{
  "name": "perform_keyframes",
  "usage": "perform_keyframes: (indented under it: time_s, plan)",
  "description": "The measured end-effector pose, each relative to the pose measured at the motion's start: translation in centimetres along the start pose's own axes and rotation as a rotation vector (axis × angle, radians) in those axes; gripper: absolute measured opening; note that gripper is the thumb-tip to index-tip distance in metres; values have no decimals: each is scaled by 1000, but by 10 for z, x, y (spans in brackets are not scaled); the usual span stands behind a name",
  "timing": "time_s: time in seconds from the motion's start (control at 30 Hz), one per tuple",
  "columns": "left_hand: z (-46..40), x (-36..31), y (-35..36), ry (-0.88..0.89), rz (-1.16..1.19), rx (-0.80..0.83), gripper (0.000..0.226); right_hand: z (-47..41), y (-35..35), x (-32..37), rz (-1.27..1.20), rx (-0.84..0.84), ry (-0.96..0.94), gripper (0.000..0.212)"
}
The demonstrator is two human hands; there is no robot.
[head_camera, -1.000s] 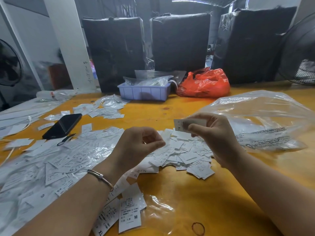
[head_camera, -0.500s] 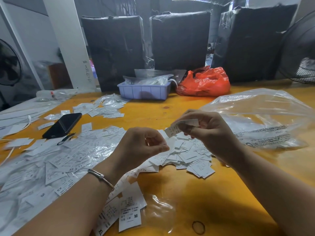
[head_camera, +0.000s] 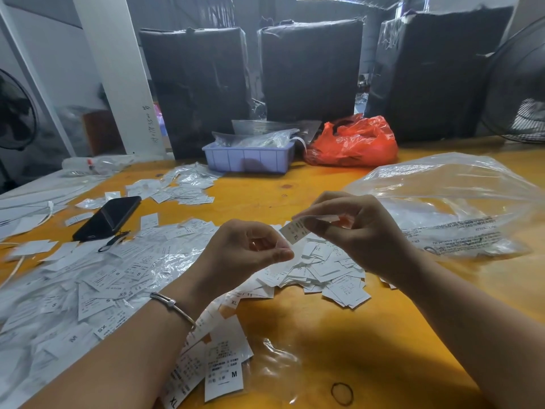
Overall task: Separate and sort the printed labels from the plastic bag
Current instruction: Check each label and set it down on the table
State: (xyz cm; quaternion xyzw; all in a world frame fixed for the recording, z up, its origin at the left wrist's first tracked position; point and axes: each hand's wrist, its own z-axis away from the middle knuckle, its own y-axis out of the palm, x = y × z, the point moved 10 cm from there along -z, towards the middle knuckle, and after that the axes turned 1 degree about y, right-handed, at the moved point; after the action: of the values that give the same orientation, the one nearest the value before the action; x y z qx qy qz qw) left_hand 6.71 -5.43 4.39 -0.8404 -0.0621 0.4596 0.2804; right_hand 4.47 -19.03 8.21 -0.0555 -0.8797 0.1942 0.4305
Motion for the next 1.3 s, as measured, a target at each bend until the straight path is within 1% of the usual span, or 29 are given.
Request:
perform_keyframes:
  time_s: [0.17,0.37,0.47,0.5,0.57,0.63,0.7,0.8,1.03,1.13,1.23,1.3]
  plan:
    - [0,0,0,-1,10,0,12,0,-1,-1,96,5,-6,22]
    - [-1,2,5,17,-26,39,29,1,11,-2,257,87,-54,17]
    - [-1,3,6,12,-48,47,29,2,17,-5,284,132,-36,19]
    - [-2,4,6,2,-44,52,28,2,15,-6,273,115,-26,20]
    - [-2,6,6,-33,-34,54,26,0,3,-8,221,29,-2,21]
    - [-2,9,5,-69,-22,53,27,-2,-10,-8,155,-66,7,16]
    - [-1,10,5,-97,2,53,26,-2,-16,-8,106,-110,10,9]
    - [0,10,4,-125,31,51,28,-1,-12,-7,95,-101,7,6]
    - [0,11,9,-140,70,67,29,2,7,-6,98,-41,-11,13]
    - [0,10,6,-132,80,41,29,1,0,-8,154,-74,22,18]
    - [-1,10,1,-131,64,-1,26,0,-7,-9,150,-110,33,12]
    - [-1,10,1,-129,59,-7,26,0,-4,-8,167,-104,27,13]
